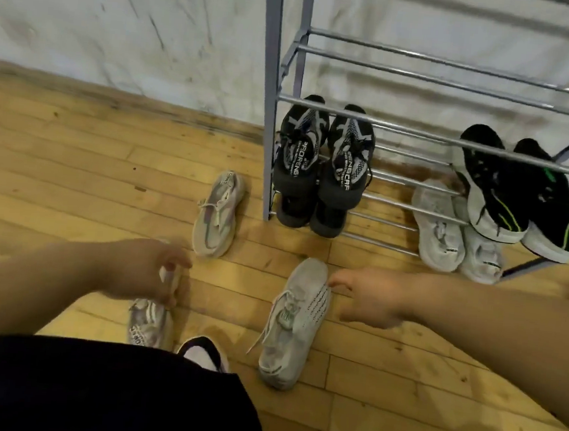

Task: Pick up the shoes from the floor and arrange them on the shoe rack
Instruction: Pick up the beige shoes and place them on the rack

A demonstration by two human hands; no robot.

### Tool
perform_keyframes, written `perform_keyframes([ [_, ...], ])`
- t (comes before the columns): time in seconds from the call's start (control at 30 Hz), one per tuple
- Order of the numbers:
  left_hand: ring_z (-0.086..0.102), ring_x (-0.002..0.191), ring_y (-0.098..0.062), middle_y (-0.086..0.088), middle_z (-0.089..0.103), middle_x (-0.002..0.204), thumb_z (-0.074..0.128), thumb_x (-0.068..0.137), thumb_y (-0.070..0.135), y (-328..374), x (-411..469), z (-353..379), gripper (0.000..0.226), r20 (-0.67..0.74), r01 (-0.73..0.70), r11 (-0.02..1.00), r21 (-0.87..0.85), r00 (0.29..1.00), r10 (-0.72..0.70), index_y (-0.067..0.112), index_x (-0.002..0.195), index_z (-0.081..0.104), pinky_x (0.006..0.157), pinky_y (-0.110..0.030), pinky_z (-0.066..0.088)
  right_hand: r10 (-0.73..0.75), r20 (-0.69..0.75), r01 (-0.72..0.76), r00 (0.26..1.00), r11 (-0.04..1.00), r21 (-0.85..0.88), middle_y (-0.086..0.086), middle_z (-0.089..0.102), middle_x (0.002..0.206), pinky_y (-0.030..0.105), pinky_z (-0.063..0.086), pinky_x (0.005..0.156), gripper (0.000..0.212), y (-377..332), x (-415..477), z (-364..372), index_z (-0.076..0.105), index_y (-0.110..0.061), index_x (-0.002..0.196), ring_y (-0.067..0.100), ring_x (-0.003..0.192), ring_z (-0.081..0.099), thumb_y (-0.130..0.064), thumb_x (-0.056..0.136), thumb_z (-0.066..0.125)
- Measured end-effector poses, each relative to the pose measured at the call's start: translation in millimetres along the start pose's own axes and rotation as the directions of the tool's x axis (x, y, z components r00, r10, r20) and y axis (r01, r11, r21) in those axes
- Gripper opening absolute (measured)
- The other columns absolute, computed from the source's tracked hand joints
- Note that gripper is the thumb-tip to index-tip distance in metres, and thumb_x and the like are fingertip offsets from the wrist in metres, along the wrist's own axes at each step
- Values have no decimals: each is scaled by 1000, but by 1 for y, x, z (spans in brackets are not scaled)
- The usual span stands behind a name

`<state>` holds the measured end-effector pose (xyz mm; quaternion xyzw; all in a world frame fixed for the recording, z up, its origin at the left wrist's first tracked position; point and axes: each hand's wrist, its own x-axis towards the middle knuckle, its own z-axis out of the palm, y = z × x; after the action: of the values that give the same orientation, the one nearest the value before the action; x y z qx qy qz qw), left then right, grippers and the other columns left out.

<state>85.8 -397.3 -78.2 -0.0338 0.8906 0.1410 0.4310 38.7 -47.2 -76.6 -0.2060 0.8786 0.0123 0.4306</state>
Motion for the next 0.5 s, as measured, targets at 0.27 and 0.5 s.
perform_keyframes([
  [0.27, 48, 133, -28, -7, 40, 155, 81, 83, 45, -80, 51, 72, 95, -121, 160, 971, -176, 976, -182, 32, 161, 28, 108, -39, 44, 32, -52, -17, 998, 965, 260, 14, 46, 141, 36, 48, 93, 65, -65, 113, 52, 35, -17, 153, 29, 114, 48, -44, 98, 56],
  [0.5, 53, 129, -42, -10, 7, 161, 79, 81, 55, -82, 99, 128, 113, -161, 312, 857, -409, 900, -404, 41, 162, 2, 102, -46, 51, -47, -144, 110, 989, 876, 469, 6, 33, 160, 36, 44, 92, 75, -126, 200, 41, 24, -40, 159, 33, 137, 44, -50, 94, 60],
])
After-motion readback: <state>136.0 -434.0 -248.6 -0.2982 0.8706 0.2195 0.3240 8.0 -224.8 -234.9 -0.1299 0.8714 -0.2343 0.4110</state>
